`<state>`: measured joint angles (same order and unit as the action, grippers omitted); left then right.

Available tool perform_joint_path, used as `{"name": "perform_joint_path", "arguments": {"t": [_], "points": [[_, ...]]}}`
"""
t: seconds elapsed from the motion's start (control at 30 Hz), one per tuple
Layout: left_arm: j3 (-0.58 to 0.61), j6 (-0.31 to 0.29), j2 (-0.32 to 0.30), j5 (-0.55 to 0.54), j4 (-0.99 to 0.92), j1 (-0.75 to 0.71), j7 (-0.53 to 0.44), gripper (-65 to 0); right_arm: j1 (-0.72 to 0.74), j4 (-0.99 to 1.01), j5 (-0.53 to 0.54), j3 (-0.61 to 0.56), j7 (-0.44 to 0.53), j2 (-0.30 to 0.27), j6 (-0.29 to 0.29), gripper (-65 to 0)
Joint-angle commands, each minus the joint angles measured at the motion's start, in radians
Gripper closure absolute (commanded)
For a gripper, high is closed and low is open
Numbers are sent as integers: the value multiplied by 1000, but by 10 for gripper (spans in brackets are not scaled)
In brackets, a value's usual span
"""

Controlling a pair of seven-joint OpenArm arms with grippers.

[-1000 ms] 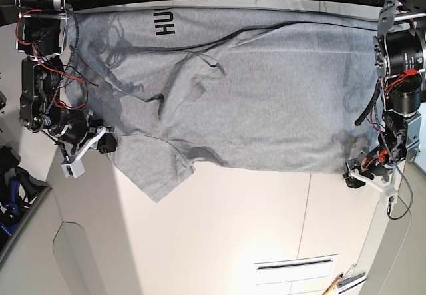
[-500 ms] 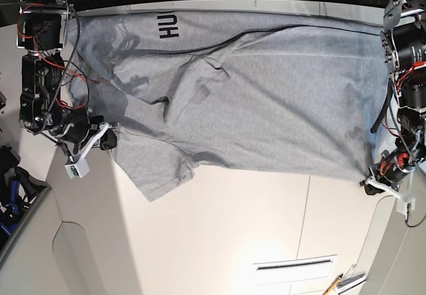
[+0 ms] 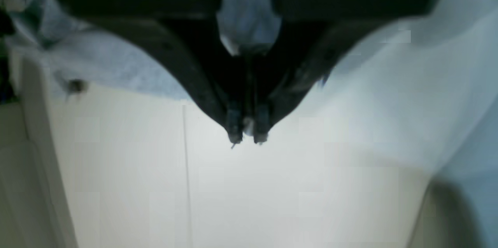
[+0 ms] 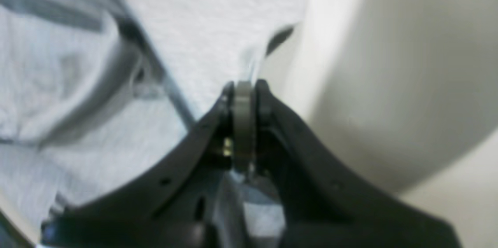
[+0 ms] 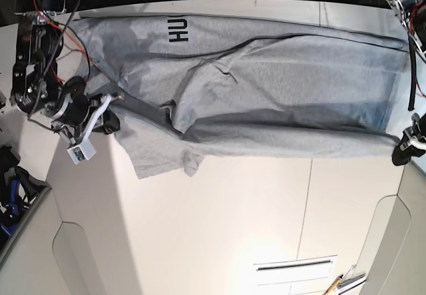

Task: Fold the T-shirt properly
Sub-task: 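Lift the grasped edge and fold it over onto the other edge with both grippers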

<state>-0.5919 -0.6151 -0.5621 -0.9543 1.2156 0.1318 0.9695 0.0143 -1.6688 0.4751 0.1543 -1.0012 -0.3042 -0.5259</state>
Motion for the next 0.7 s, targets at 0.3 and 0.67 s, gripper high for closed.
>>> {"name": "perform_joint_path", "arguments": {"t": [0.3, 0.67], "points": [[-116, -11, -25, -60, 135, -215, 18, 0, -231, -216, 14, 114, -2, -11, -1, 0], [-116, -11, -3, -59, 135, -296, 19, -156, -289, -214, 19, 166, -1, -11, 6, -129]]}}
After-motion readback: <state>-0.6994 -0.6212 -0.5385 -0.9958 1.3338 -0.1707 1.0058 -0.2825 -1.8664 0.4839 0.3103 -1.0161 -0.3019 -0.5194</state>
